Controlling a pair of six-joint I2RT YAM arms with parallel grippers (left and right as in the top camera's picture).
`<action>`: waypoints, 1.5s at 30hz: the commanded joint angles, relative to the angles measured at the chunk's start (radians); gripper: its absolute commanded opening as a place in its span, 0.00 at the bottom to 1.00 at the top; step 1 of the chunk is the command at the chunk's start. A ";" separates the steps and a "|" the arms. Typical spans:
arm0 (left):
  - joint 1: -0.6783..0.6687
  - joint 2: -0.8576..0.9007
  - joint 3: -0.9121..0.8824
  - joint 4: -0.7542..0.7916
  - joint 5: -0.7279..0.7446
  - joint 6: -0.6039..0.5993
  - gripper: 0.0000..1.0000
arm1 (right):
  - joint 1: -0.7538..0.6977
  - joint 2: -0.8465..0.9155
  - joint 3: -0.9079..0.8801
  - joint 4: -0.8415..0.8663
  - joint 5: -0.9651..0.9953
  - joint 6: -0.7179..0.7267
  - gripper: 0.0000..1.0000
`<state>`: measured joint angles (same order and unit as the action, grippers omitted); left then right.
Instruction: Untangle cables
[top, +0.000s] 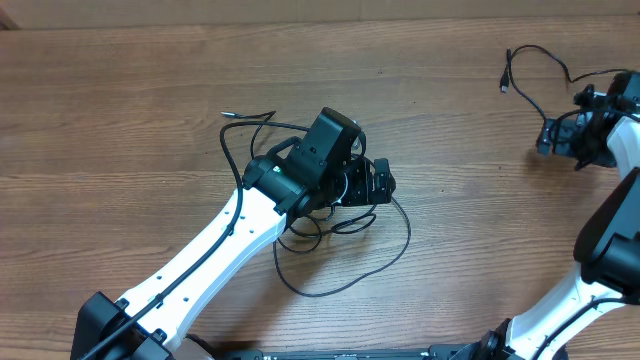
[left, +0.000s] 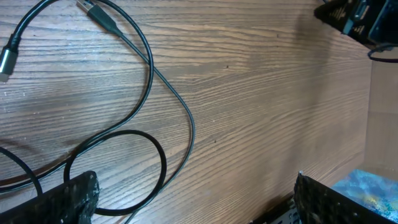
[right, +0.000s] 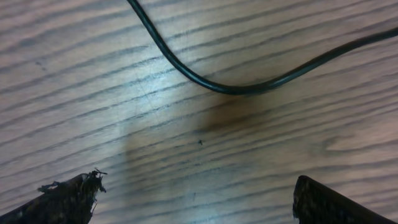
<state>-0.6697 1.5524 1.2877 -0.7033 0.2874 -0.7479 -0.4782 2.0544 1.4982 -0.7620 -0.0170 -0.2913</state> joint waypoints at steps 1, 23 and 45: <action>0.003 0.003 0.015 0.001 -0.010 0.023 1.00 | -0.011 0.036 -0.007 0.020 0.016 0.007 1.00; 0.003 0.003 0.015 0.001 -0.010 0.023 1.00 | -0.034 0.198 -0.007 0.235 0.016 0.006 1.00; 0.003 0.003 0.015 0.001 -0.010 0.023 1.00 | -0.034 0.263 -0.006 0.595 0.016 0.006 1.00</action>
<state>-0.6697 1.5524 1.2877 -0.7029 0.2874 -0.7475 -0.5098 2.2585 1.5097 -0.1844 -0.0620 -0.2657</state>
